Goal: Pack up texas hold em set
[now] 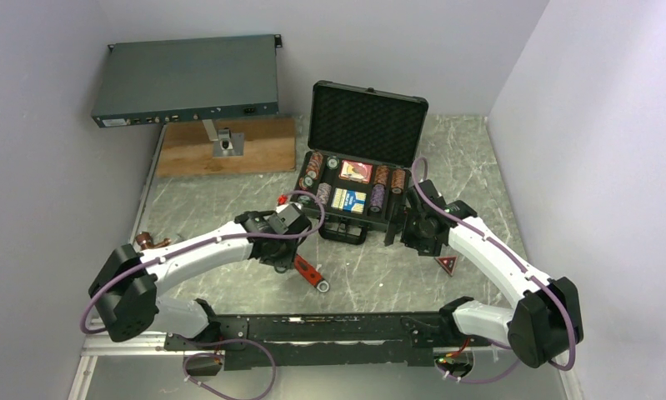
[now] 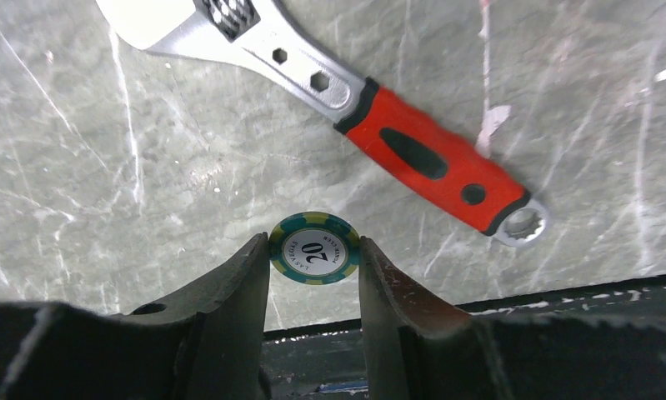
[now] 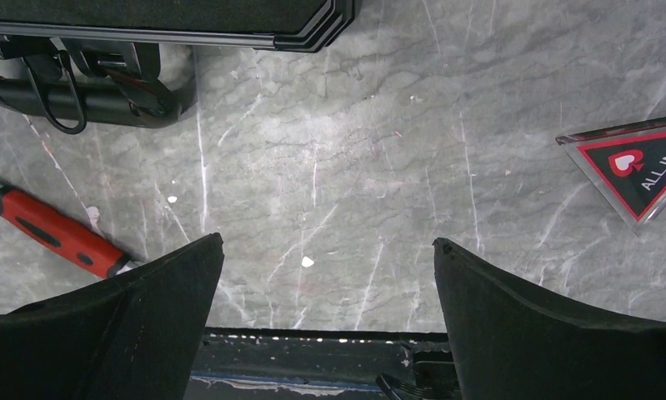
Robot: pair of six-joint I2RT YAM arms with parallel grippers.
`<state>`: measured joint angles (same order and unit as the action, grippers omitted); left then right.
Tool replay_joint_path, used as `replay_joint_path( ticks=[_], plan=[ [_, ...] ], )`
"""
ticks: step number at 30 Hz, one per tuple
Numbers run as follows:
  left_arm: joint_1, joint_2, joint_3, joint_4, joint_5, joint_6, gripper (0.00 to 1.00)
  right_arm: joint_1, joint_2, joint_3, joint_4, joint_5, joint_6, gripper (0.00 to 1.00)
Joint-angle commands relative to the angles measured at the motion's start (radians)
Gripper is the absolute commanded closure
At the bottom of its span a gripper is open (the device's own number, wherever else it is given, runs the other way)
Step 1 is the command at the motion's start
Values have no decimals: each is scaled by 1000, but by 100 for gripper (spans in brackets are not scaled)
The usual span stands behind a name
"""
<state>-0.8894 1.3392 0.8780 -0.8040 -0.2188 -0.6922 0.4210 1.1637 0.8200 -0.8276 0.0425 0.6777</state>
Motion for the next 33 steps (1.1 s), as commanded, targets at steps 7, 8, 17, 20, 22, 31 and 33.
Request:
replay_joint_path(
  ticks=[7, 8, 17, 20, 22, 31, 33],
  plan=[
    [41, 61, 234, -56, -67, 105, 71, -2, -17, 24, 20, 10, 10, 0],
    [51, 82, 263, -51, -63, 117, 72, -2, -20, 23, 18, 12, 11, 0],
    [153, 249, 488, -24, -36, 236, 73, -2, -48, 15, -6, 26, 13, 0],
    [186, 314, 570, -22, -26, 268, 74, -2, -55, 11, -13, 28, 13, 0],
    [206, 356, 614, -18, -18, 284, 74, -2, -57, 11, -20, 27, 14, 0],
    [271, 549, 794, -3, 14, 346, 76, -2, -87, 19, -67, 49, 10, 0],
    [283, 582, 818, 0, 24, 352, 77, -2, -92, 19, -75, 51, 10, 0]
  ],
)
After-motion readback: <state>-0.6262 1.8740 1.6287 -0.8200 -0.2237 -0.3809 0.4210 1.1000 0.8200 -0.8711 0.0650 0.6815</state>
